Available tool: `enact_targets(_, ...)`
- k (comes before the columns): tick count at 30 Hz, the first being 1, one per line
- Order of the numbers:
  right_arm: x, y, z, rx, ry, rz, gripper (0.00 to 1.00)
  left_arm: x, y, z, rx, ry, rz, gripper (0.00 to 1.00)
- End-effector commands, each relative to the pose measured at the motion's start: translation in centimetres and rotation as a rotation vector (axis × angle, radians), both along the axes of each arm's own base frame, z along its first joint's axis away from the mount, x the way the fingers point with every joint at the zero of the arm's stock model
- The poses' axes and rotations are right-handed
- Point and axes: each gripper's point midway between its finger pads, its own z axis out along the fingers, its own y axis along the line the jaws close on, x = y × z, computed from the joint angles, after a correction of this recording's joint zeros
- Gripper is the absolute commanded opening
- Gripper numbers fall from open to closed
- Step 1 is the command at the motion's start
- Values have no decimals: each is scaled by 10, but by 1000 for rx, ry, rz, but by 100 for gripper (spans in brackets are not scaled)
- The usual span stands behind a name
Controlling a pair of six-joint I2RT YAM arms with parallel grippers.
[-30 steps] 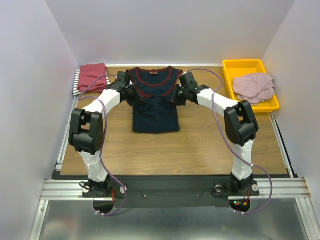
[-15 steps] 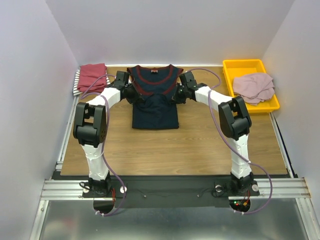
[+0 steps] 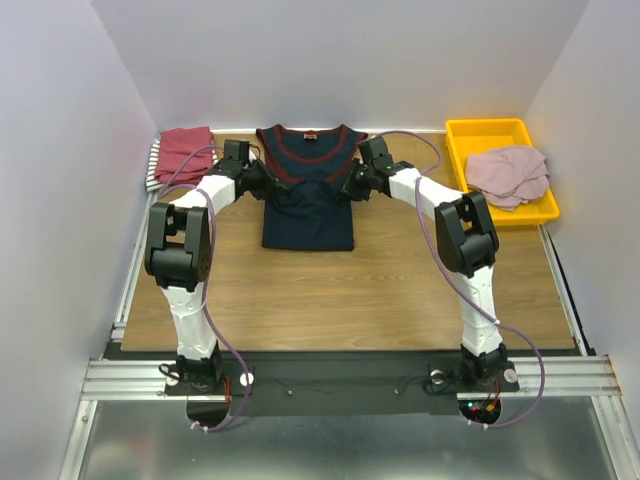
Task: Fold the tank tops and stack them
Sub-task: Fold the tank top
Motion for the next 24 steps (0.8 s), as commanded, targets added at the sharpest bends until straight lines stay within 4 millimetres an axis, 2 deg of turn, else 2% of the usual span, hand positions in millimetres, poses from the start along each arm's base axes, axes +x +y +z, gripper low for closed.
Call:
enact_targets(1,22,-4,14,21,-56,-31,35,31,-1,48,-87,-194,-9,33)
enact_targets(2,25,-6,17,20,-66,-36,40,32,4,55,-103,-221,2,50)
enact_targets(3,28,-7,19,18,-73,-40,44,35,5,63,-120,-257,3,55)
enact_targets(4,34,-7,29,22,-99,-48,53,37,6,73,-136,-288,3,59)
enact_targets(5,37,-9,33,21,-112,-53,58,44,12,90,-148,-343,14,68)
enact_targets(7,45,-12,42,12,-141,-70,69,49,14,107,-156,-398,4,73)
enact_targets(9,51,-13,53,2,-177,-76,72,50,23,122,-143,-433,15,73)
enact_targets(11,50,-16,59,-11,-194,-75,72,44,32,124,-105,-417,42,73)
enact_targets(14,36,-19,66,-26,-200,-52,72,26,44,97,-8,-314,106,56)
enact_targets(15,32,-17,64,-24,-194,-37,71,21,45,90,16,-293,114,42)
enact_targets(16,27,-14,61,-34,-192,-14,70,14,45,79,62,-259,125,35)
enact_targets(17,23,-12,59,-39,-187,-10,70,12,45,72,84,-242,123,32)
enact_targets(20,13,-8,45,-64,-169,17,69,6,47,51,152,-182,110,34)
enact_targets(22,12,-7,39,-80,-164,22,68,5,48,47,198,-172,97,44)
enact_targets(23,12,-7,37,-86,-165,22,67,3,43,41,225,-155,83,45)
enact_targets(24,13,-7,36,-97,-172,29,67,8,41,47,249,-168,80,46)
